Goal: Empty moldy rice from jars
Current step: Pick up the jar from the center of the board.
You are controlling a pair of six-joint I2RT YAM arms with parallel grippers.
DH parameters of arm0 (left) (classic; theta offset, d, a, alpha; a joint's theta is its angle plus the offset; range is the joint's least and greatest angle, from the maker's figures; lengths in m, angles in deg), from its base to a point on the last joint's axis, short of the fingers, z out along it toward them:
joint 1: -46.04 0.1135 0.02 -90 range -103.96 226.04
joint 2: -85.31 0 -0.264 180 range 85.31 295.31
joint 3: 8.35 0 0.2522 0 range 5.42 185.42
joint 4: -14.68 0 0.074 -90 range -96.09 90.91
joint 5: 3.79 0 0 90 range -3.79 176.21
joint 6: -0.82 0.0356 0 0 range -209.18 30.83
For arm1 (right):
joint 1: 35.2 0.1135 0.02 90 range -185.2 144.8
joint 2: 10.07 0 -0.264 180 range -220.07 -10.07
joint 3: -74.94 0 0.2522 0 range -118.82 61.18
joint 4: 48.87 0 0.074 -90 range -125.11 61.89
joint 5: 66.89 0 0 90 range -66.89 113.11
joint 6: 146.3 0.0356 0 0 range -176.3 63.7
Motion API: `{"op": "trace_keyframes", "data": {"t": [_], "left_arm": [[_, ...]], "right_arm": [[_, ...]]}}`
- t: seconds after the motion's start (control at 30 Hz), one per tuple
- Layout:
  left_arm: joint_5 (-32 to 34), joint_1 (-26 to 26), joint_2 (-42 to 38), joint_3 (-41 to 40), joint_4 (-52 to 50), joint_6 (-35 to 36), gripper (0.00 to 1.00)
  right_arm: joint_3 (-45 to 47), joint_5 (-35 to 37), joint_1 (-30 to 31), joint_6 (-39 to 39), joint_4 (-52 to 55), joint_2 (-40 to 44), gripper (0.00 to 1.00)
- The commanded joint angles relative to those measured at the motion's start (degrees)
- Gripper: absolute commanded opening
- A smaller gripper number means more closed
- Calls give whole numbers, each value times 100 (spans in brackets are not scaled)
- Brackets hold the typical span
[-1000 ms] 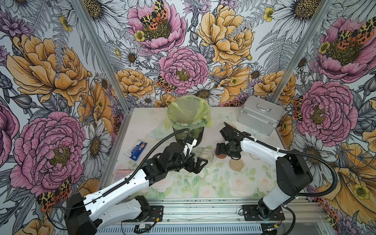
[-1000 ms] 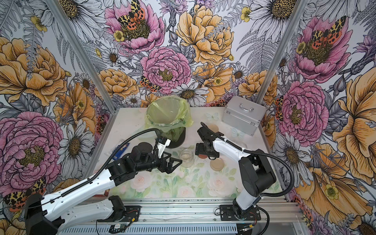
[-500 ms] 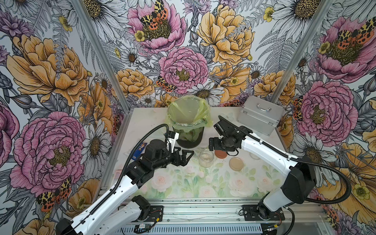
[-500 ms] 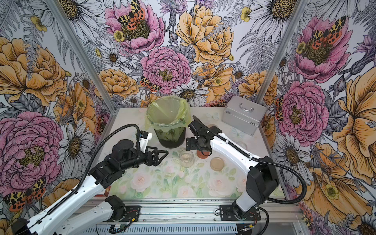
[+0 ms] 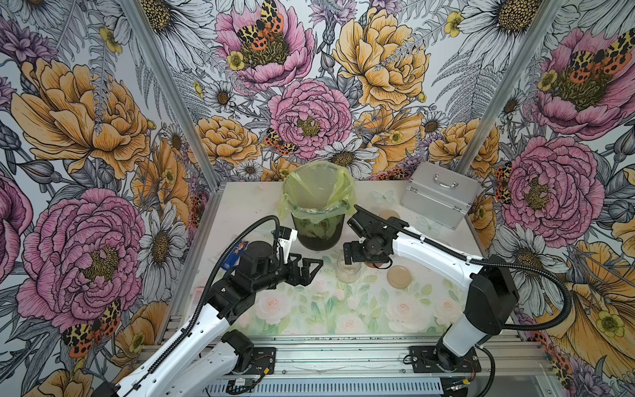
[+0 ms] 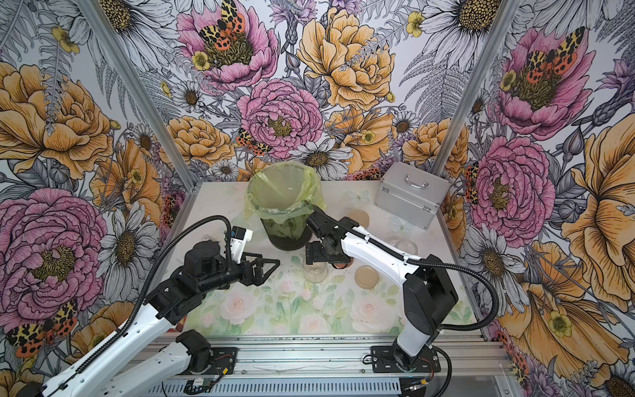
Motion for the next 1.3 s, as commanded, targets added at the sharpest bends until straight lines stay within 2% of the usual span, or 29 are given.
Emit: {"op": "trace_keyframes", "data": {"t": [0.0, 0.73, 1.1, 1.27], "left_arm": [[-139, 56, -88, -86, -20, -93, 99], [-164, 82, -373, -327, -55, -255, 99], [-167, 98, -357, -301, -66, -260, 99], [-173, 111, -354, -285, -72, -264, 99]], "right_arm": [[-252, -12, 133, 135, 5, 114, 99], [-863, 89, 308, 28, -13, -1163, 100], [-822, 125, 308, 9, -4, -1264, 100], [-864, 93, 304, 2, 3, -1366, 91]]}}
